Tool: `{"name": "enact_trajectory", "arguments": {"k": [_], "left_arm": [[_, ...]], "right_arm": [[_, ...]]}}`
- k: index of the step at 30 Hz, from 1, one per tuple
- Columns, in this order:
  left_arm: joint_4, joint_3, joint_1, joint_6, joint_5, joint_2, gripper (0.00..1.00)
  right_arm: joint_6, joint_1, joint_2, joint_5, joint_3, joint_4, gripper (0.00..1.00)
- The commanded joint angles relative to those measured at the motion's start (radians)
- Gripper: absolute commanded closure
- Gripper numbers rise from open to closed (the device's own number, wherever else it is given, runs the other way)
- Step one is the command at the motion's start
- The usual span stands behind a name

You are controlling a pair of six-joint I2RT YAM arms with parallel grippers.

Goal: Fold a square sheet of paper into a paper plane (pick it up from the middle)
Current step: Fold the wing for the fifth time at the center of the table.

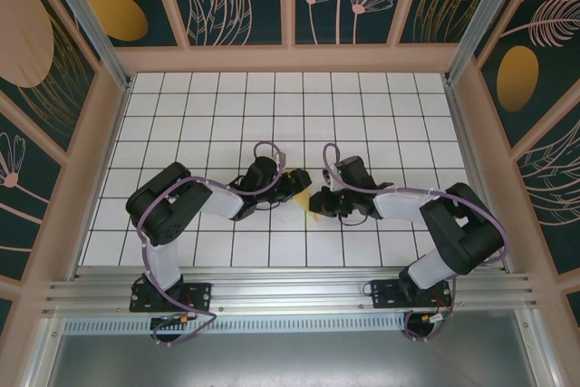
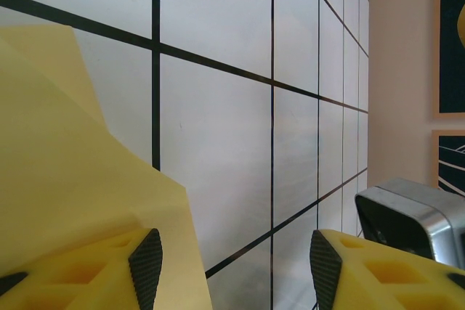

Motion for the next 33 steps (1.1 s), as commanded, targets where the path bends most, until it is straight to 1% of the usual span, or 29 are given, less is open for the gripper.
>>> {"name": "enact_trajectory", "arguments": {"k": [1, 4, 13, 16, 23, 29, 33], "left_arm": [[-0.175, -0.02, 0.004, 0.031, -0.033, 0.063, 0.41], [-0.181, -0.021, 0.004, 0.037, -0.035, 0.062, 0.41], [-0.182, -0.023, 0.003, 0.035, -0.039, 0.062, 0.41], [-0.183, -0.023, 0.004, 0.034, -0.04, 0.062, 0.41], [-0.187, -0.022, 0.004, 0.032, -0.041, 0.068, 0.41], [-0.189, -0.024, 0.004, 0.03, -0.044, 0.069, 0.41], [-0.189, -0.024, 0.004, 0.029, -0.046, 0.071, 0.41]], "right_arm": [[-0.01, 0.004, 0.011, -0.059, 0.033, -0.014, 0.88], [-0.008, 0.015, 0.025, -0.06, 0.029, -0.017, 0.87], [-0.041, 0.01, 0.082, 0.012, -0.012, -0.077, 0.88], [-0.05, 0.007, 0.105, 0.006, -0.032, -0.08, 0.88], [-0.055, 0.001, 0.077, 0.006, -0.079, -0.096, 0.88], [-0.072, -0.001, 0.031, -0.057, -0.094, -0.099, 0.87], [-0.101, -0.002, 0.038, -0.039, -0.094, -0.147, 0.87]]}}
